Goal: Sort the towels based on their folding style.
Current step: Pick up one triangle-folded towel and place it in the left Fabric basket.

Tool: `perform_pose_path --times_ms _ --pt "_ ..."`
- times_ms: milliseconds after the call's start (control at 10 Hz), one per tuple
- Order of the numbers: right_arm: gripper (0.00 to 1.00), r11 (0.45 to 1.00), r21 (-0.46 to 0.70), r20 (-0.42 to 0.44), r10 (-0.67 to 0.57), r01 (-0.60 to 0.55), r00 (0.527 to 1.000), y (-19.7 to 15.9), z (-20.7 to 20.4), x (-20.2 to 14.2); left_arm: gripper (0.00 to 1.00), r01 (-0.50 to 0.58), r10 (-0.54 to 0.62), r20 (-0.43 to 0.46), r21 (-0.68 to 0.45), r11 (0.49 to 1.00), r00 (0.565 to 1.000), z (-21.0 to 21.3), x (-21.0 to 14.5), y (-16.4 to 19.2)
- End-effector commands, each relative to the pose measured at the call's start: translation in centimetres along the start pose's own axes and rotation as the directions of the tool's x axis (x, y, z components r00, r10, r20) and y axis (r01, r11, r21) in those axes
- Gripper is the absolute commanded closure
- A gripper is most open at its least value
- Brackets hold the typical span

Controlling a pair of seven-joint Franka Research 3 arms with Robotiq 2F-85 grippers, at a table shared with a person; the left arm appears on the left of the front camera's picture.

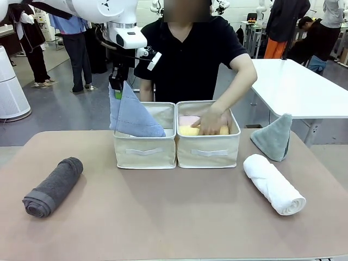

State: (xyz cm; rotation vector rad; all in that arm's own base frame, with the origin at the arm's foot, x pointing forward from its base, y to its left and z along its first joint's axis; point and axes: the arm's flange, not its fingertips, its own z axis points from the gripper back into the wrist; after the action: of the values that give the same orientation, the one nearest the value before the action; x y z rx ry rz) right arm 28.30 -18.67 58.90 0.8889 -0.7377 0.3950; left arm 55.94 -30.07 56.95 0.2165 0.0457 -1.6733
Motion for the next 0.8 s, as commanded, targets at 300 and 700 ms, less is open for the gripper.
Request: perform_pose_path --times_ms 300,700 --pt "0.0 1.0 0.007 -0.002 -0.002 0.002 1.0 0.0 0.0 -0.1 0.82 -0.031 0.031 -0.002 -0.032 0.999 1.0 -0.9 1.8 1.9" --pt "0.0 1.0 0.007 -0.002 -0.002 0.002 1.0 0.0 0.0 -0.1 0.82 -0.03 0.03 -0.016 -0.021 0.999 0.999 -0.3 4.5 2.1"
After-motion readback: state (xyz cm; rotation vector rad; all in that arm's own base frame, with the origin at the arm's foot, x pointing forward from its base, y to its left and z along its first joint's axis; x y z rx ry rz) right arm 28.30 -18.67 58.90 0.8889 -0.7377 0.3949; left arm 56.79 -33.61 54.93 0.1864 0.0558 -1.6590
